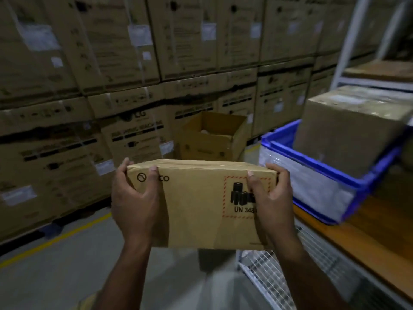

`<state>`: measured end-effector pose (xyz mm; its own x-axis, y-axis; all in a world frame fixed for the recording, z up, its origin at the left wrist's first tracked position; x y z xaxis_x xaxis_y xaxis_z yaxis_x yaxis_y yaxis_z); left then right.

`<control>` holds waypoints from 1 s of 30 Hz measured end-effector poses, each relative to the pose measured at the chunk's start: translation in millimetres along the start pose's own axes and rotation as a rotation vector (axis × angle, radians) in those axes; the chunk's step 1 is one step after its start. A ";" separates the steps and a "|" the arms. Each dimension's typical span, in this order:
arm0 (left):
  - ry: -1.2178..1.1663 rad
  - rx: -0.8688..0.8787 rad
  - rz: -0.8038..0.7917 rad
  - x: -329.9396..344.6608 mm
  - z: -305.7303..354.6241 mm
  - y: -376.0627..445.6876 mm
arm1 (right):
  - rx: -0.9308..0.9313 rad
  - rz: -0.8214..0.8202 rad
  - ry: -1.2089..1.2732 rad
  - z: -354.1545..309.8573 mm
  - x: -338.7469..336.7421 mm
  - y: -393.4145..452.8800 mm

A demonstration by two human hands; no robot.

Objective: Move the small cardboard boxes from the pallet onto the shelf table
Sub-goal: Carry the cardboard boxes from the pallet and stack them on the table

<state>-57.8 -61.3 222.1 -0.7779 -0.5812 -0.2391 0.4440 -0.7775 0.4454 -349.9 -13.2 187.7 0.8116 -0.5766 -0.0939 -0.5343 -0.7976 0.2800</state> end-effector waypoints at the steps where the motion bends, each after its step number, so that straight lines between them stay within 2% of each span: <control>1: -0.022 0.009 -0.038 1.9 7.5 -9.7 | -0.003 0.050 -0.001 -3.7 -17.6 -11.1; 15: -0.354 0.116 -0.599 86.5 126.7 -183.4 | 0.022 0.691 -0.172 -37.1 -276.4 -150.3; 20: -0.417 0.127 -0.801 128.8 164.4 -238.7 | 0.004 0.792 -0.171 -36.4 -352.9 -169.4; 30: -0.554 0.198 -0.873 179.6 238.8 -319.0 | 0.004 0.864 -0.067 -27.8 -466.0 -170.8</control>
<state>-445.4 139.7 243.1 -0.9094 0.3919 -0.1392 -0.4103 -0.7910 0.4539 -630.3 396.7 210.2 0.1054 -0.9900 0.0937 -0.9582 -0.0759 0.2757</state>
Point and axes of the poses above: each hand's wrist, its own y-axis towards the middle knuckle, its own x-axis out of the palm, z = x × y, the point moved 6 cm from there along y, towards the middle knuckle, and after that the axes turned 2 degrees about -x, right-handed, at the moved point
